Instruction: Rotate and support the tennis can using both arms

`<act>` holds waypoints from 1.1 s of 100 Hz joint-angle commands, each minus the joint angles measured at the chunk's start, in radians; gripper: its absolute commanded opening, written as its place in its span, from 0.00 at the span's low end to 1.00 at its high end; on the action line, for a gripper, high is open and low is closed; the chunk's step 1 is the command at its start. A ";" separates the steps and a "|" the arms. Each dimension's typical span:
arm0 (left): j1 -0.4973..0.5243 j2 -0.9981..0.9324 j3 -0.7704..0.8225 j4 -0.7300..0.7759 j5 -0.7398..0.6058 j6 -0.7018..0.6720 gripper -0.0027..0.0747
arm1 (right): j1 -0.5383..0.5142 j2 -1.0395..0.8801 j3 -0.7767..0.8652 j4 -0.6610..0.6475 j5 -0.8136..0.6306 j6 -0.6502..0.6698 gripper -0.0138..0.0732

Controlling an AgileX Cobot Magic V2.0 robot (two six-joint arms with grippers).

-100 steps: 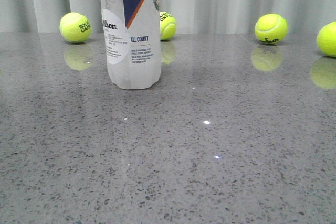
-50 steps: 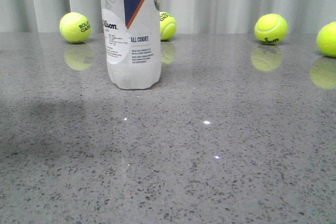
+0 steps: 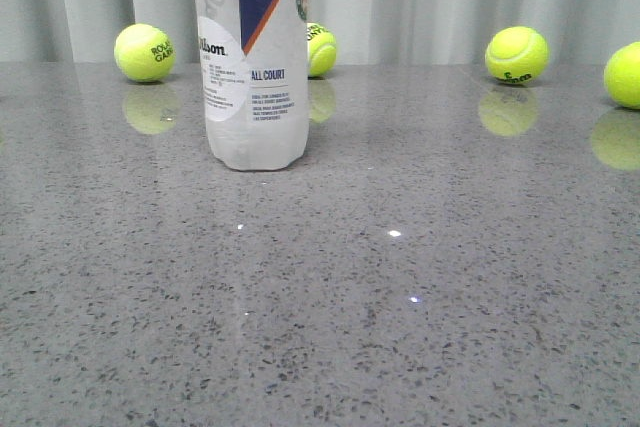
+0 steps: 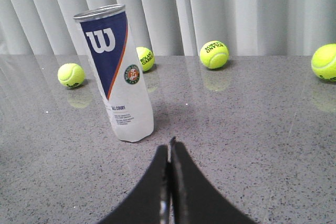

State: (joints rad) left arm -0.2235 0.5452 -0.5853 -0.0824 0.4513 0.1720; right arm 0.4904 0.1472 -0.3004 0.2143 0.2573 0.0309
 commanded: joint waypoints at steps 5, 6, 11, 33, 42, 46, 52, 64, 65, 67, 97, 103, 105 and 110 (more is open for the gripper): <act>0.090 -0.078 0.037 -0.004 -0.100 -0.008 0.01 | -0.005 0.009 -0.025 0.000 -0.087 -0.003 0.09; 0.095 -0.084 0.042 -0.004 -0.103 -0.008 0.01 | -0.005 0.009 -0.025 0.000 -0.087 -0.003 0.09; 0.126 -0.122 0.083 -0.004 -0.135 -0.008 0.01 | -0.005 0.009 -0.025 0.000 -0.087 -0.003 0.09; 0.189 -0.287 0.262 0.041 -0.305 -0.013 0.01 | -0.005 0.009 -0.025 0.000 -0.087 -0.003 0.09; 0.189 -0.353 0.351 0.065 -0.372 -0.044 0.01 | -0.005 0.009 -0.025 0.000 -0.087 -0.003 0.09; 0.189 -0.376 0.393 0.068 -0.394 -0.070 0.01 | -0.005 0.009 -0.025 0.000 -0.087 -0.003 0.09; 0.189 -0.417 0.449 0.097 -0.420 -0.125 0.01 | -0.005 0.009 -0.025 0.000 -0.087 -0.003 0.09; 0.189 -0.491 0.551 0.148 -0.422 -0.229 0.01 | -0.005 0.009 -0.025 0.000 -0.087 -0.003 0.09; 0.189 -0.496 0.562 0.148 -0.422 -0.229 0.01 | -0.005 0.009 -0.025 0.000 -0.087 -0.003 0.09; 0.189 -0.510 0.577 0.148 -0.422 -0.229 0.01 | -0.005 0.009 -0.025 0.000 -0.087 -0.003 0.09; 0.183 -0.582 0.630 0.148 -0.385 -0.229 0.01 | -0.005 0.009 -0.025 0.000 -0.086 -0.003 0.09; 0.181 -0.582 0.630 0.148 -0.387 -0.229 0.01 | -0.005 0.009 -0.025 0.000 -0.086 -0.003 0.09; 0.181 -0.582 0.630 0.148 -0.387 -0.229 0.01 | -0.005 0.009 -0.025 0.000 -0.086 -0.003 0.09; 0.181 -0.582 0.630 0.148 -0.387 -0.229 0.01 | -0.005 0.009 -0.025 0.000 -0.086 -0.003 0.09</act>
State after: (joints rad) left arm -0.0378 -0.0049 0.0019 0.0640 0.1429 -0.0456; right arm 0.4904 0.1464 -0.2998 0.2143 0.2555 0.0309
